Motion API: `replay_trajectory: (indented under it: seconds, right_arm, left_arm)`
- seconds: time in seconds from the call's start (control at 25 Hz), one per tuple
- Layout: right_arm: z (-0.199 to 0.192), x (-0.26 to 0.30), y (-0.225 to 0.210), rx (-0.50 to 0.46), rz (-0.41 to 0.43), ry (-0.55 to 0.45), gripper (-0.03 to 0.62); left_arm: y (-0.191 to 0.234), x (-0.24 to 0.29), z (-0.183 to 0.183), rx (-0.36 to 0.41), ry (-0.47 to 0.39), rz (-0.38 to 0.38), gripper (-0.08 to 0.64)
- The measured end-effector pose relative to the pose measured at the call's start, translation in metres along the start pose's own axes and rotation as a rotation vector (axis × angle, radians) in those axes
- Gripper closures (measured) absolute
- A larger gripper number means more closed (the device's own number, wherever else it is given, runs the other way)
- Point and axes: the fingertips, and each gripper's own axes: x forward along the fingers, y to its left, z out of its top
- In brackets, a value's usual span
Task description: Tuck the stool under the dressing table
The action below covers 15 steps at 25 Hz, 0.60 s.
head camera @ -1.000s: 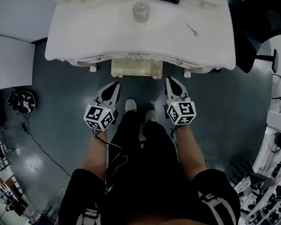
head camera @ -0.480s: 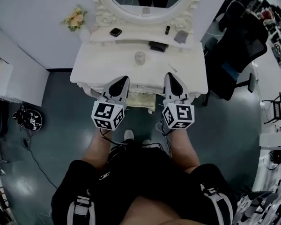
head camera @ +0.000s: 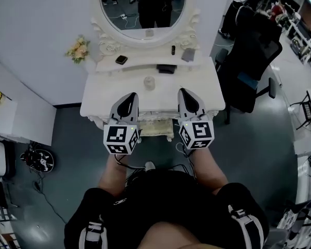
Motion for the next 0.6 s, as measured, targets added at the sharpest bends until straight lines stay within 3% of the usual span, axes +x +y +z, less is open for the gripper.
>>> replay_trajectory:
  seconds: [0.16,0.6]
  right_arm:
    - [-0.006,-0.001,-0.001,-0.017,-0.007,0.017,0.577]
    - [-0.01,-0.007,0.002,-0.019,-0.001,0.037,0.577]
  left_arm:
    - [0.0,0.003,-0.003,0.033,0.028,0.028,0.541]
    - [0.0,-0.008,-0.009,0.023,0.051,0.061,0.541]
